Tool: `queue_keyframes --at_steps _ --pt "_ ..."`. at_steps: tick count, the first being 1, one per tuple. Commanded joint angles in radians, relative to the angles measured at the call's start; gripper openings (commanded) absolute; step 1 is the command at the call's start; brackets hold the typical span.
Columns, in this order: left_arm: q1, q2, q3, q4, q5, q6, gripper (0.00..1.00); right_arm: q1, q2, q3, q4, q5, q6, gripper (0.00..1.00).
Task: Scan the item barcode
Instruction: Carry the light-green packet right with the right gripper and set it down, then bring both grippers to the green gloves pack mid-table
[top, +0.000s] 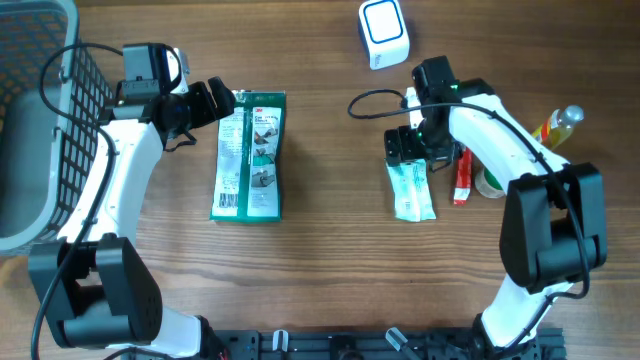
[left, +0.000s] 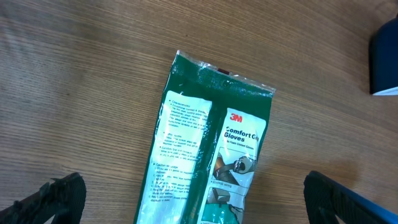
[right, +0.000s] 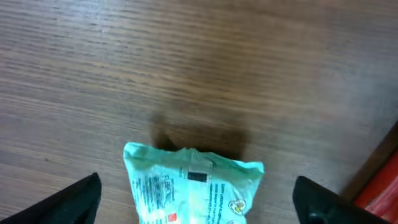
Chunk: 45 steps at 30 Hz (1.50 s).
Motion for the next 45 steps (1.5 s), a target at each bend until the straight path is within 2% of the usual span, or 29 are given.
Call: queue_keyframes --at_steps 1,3,7,8,9,10,12,13,14,15,17,21,25,27,31,34,36,37,39,41,45 --pt "-0.004 0.000 0.006 0.003 -0.002 0.002 1.00 0.059 -0.010 0.001 -0.010 0.018 0.139 0.99" --pt "-0.004 0.000 0.006 0.003 -0.002 0.002 1.00 0.090 -0.066 0.001 -0.035 0.114 0.203 1.00" --pt "-0.004 0.000 0.006 0.003 -0.002 0.002 1.00 0.124 -0.169 0.001 -0.048 0.031 0.208 1.00" --pt "-0.004 0.000 0.006 0.003 -0.002 0.002 1.00 0.124 -0.163 -0.002 -0.071 0.024 0.208 0.82" --pt "-0.004 0.000 0.006 0.003 -0.002 0.002 1.00 0.126 -0.161 -0.027 -0.079 0.024 0.213 0.42" --pt "-0.004 0.000 0.006 0.003 -0.002 0.002 1.00 0.129 -0.158 -0.045 -0.073 0.023 0.217 0.37" --pt "-0.004 0.000 0.006 0.003 -0.002 0.002 1.00 0.140 -0.157 -0.100 -0.036 0.025 0.214 0.34" --pt "-0.004 0.000 0.006 0.003 -0.002 0.002 1.00 0.149 -0.157 -0.136 -0.009 0.040 0.214 0.26" --pt "-0.004 0.000 0.006 0.003 -0.002 0.002 1.00 0.156 -0.157 -0.178 0.031 0.072 0.215 0.26" --pt "-0.004 0.000 0.006 0.003 -0.002 0.002 1.00 0.157 -0.157 -0.213 0.067 0.093 0.215 0.37" --pt "-0.004 0.000 0.006 0.003 -0.002 0.002 1.00 0.156 -0.157 -0.261 0.129 0.092 0.214 0.39" --pt "-0.004 0.000 0.006 0.003 -0.002 0.002 1.00 0.154 -0.157 -0.309 0.171 0.171 0.214 0.31" --pt "-0.004 0.000 0.006 0.003 -0.002 0.002 1.00 0.153 -0.157 -0.327 0.174 0.214 0.214 0.30" --pt "-0.004 0.000 0.006 0.003 -0.002 0.002 1.00 0.153 -0.157 -0.327 0.163 0.286 0.213 0.26" --pt "-0.004 0.000 0.006 0.003 -0.002 0.002 1.00 0.145 -0.157 -0.328 0.152 0.470 0.211 0.25" --pt "-0.004 0.000 0.006 0.003 -0.002 0.002 1.00 0.134 -0.157 -0.328 0.148 0.465 0.181 0.23" --pt "-0.004 0.000 0.006 0.003 -0.002 0.002 1.00 0.134 -0.157 -0.328 0.147 0.432 0.183 0.28" --pt "-0.004 0.000 0.006 0.003 -0.002 0.002 1.00 0.134 -0.157 -0.328 0.147 0.320 0.182 0.48" --pt "-0.004 0.000 0.006 0.003 -0.002 0.002 1.00 0.134 -0.157 -0.328 0.135 0.211 0.193 0.50" --pt "-0.004 0.000 0.006 0.003 -0.002 0.002 1.00 0.134 -0.157 -0.328 0.054 0.203 0.327 0.47" --pt "-0.004 0.000 0.006 0.003 -0.002 0.002 1.00 0.134 -0.157 -0.330 0.010 0.285 0.340 0.26"
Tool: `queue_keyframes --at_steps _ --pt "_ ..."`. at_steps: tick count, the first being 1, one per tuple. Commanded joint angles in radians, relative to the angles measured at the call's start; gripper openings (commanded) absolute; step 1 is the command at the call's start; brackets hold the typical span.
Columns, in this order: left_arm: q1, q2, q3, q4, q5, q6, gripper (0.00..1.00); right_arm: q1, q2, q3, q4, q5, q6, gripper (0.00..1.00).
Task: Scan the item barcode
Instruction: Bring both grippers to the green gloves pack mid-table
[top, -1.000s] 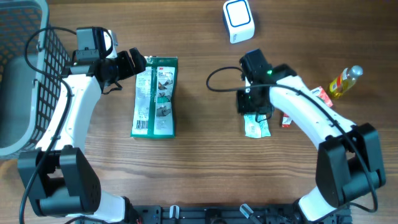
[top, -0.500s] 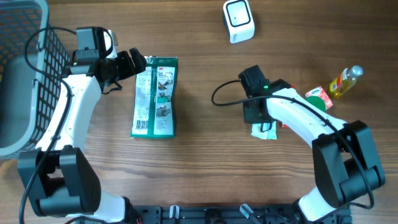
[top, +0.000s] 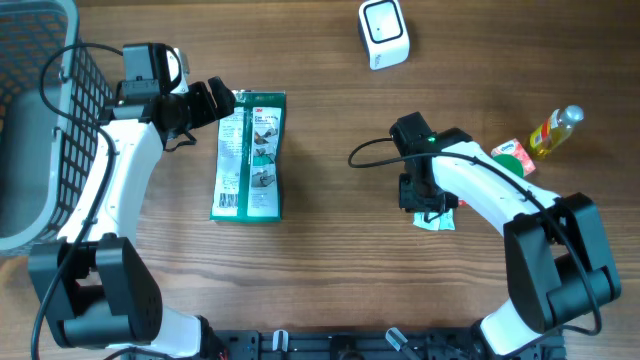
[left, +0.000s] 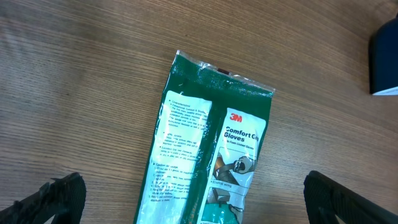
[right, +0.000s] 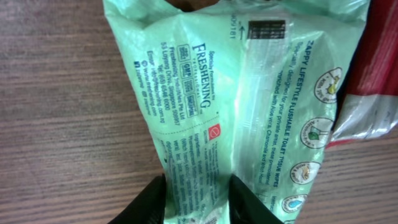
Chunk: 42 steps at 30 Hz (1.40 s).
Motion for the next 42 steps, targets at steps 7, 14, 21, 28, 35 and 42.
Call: queue_keyframes --at_steps 7,14,21,28,35,42 --pt "-0.004 0.000 0.006 0.003 -0.002 0.002 1.00 -0.003 0.007 -0.014 -0.003 0.151 -0.185 0.19" --pt "-0.004 0.000 0.006 0.003 -0.002 0.002 1.00 -0.093 0.007 -0.050 0.047 0.205 -0.144 0.24" --pt "-0.004 0.000 0.006 0.003 -0.002 0.002 1.00 -0.160 0.007 0.119 -0.078 0.077 -0.151 0.43" --pt "-0.004 0.000 0.006 0.003 -0.002 0.002 1.00 -0.093 0.007 0.269 -0.010 -0.515 -0.148 0.93" --pt "-0.004 0.000 0.006 0.003 -0.002 0.002 1.00 0.050 0.007 0.119 0.319 -0.509 0.060 0.98" --pt "-0.004 0.000 0.006 0.013 -0.002 0.002 0.24 0.065 0.007 -0.043 0.553 -0.489 0.061 0.96"
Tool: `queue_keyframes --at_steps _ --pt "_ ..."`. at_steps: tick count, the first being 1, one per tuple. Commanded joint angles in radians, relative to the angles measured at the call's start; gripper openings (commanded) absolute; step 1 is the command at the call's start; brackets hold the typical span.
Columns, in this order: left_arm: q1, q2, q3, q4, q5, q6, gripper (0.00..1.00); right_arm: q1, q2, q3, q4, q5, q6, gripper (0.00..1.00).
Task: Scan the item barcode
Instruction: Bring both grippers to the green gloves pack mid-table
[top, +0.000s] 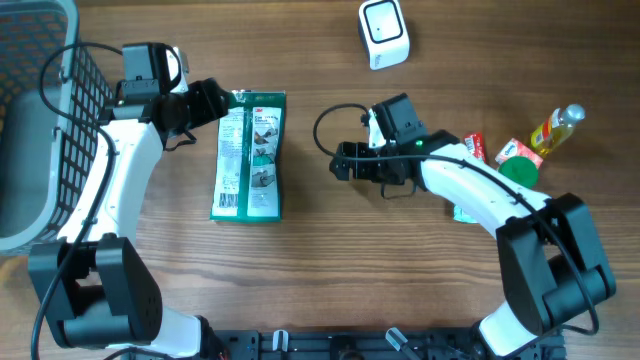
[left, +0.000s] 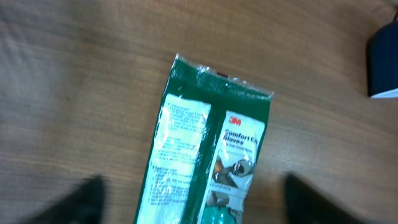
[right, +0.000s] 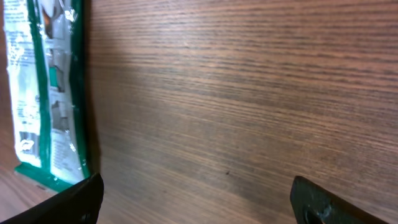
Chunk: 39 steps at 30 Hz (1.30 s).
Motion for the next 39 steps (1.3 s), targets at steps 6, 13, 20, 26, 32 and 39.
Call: queue_keyframes --at_steps 6,13,20,26,32,39 --pt "-0.004 0.008 -0.026 -0.068 -0.027 0.132 0.81 0.003 0.002 -0.082 0.127 0.052 0.010 0.96" --pt "-0.004 0.097 -0.168 0.006 -0.121 0.167 0.68 0.003 0.002 -0.082 0.126 0.052 0.010 0.96" --pt "-0.007 0.259 -0.174 0.047 -0.040 0.167 0.49 0.003 0.002 -0.082 0.122 0.052 0.009 0.99" --pt "-0.053 0.259 -0.174 0.044 0.026 0.167 0.30 0.003 0.002 -0.082 0.121 0.051 0.010 0.99" --pt "-0.217 0.259 -0.174 0.019 0.026 0.163 0.23 0.003 0.002 -0.082 0.099 0.042 0.009 1.00" --pt "-0.377 0.259 -0.174 0.032 0.026 0.163 0.27 0.000 0.002 -0.082 0.103 -0.082 0.008 0.99"
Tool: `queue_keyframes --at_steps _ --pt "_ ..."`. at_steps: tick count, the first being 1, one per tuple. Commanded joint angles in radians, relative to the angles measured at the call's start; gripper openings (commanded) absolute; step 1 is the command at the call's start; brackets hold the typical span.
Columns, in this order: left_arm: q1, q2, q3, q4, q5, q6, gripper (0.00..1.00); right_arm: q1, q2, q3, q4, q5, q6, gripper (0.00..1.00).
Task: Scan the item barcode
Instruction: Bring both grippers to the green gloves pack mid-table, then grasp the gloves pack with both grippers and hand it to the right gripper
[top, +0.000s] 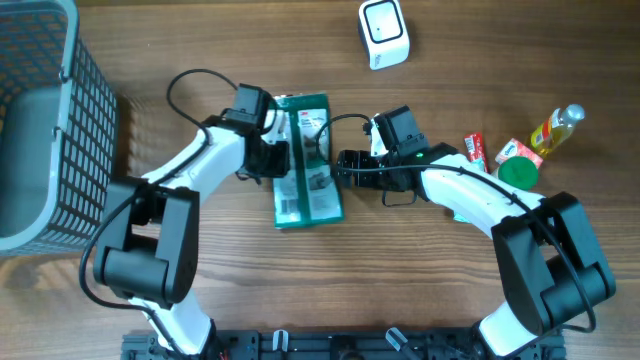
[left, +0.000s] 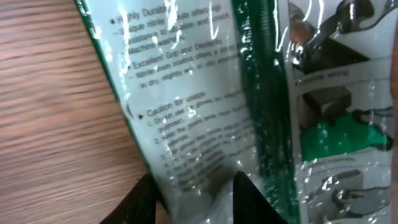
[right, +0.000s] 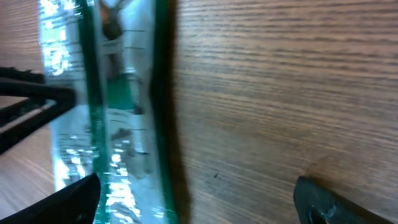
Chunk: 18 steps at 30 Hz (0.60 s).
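Observation:
The green 3M gloves pack (top: 308, 160) lies lengthwise at the table's centre, slightly tilted. My left gripper (top: 275, 158) is shut on its left edge. In the left wrist view the pack (left: 236, 93) fills the frame and my left gripper (left: 196, 205) pinches its printed white side. My right gripper (top: 345, 165) stands open just right of the pack, apart from it; the right wrist view shows the pack (right: 106, 112) at the left and my right gripper (right: 196, 202) over bare wood. The white and blue scanner (top: 383, 33) sits at the back.
A grey wire basket (top: 40, 120) fills the far left. At the right stand a red packet (top: 474, 152), a green-capped item (top: 518, 170) and a small yellow bottle (top: 557, 128). My right arm reaches across the table's middle right.
The left gripper was open by the pack's top left corner; now it is shut on the pack's left edge. The pack has shifted right, up to the open right gripper, which barely moved.
First the right gripper was open over a pale green wipes pack at the right, the left open by the gloves pack. Then the right was shut on the wipes. Later it stood open at the centre without them. Now the left holds the gloves pack there.

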Motion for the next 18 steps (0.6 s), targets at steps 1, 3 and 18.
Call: queue_keyframes --at_steps 1,3,18 --pt "-0.053 0.049 -0.025 0.021 0.023 0.001 0.27 0.000 0.002 -0.006 0.003 -0.095 0.004 0.99" --pt "-0.076 0.049 -0.025 0.027 0.024 0.001 0.26 0.000 0.002 -0.006 0.006 -0.160 0.005 0.99" --pt "-0.122 0.050 -0.025 0.054 0.023 0.001 0.31 0.012 0.002 -0.035 -0.089 -0.270 0.029 0.98"
